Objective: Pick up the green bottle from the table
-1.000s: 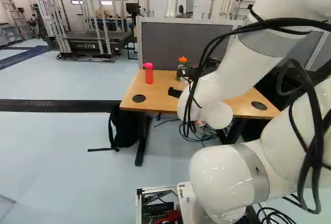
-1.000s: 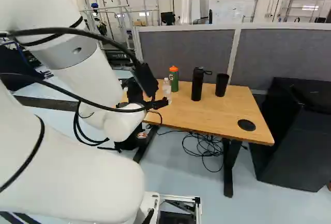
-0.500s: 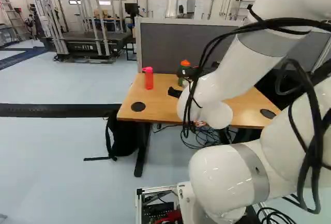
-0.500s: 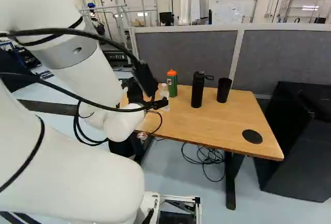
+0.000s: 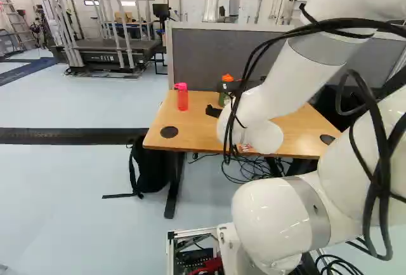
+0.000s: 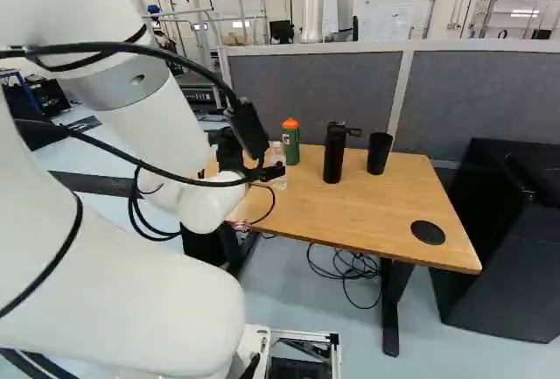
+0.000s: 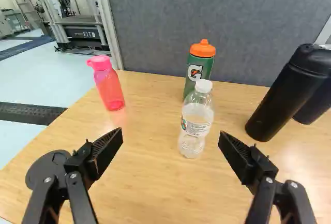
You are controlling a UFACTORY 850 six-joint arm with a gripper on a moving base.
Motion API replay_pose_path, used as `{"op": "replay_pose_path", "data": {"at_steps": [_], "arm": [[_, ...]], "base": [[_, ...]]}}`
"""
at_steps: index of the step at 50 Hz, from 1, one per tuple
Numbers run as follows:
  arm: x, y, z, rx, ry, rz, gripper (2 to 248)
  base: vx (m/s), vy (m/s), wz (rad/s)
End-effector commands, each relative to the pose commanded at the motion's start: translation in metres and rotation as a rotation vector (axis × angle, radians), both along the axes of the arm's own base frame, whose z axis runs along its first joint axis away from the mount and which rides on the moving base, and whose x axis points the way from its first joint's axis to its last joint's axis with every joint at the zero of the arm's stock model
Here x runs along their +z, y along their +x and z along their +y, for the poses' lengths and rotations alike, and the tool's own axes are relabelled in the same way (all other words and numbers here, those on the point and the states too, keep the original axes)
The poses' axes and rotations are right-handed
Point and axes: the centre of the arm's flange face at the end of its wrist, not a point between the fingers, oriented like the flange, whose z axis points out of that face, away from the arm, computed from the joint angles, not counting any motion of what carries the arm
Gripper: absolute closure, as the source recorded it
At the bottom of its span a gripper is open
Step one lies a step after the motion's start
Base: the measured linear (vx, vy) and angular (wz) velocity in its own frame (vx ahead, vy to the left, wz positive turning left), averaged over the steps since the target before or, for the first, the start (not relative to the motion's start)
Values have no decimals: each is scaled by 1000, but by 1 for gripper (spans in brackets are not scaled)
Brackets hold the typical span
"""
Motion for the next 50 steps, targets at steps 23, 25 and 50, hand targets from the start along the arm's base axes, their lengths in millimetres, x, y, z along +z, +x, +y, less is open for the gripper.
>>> {"op": "replay_pose_path", "data": {"at_steps": [23, 25, 50], "arm": [[25, 42, -6, -17, -1, -50, 3], [27, 46, -7, -21, -1, -55, 3], [55, 93, -23, -60, -4, -112, 3]], "base": [[0, 0, 0], [0, 0, 0], [0, 0, 0]]}}
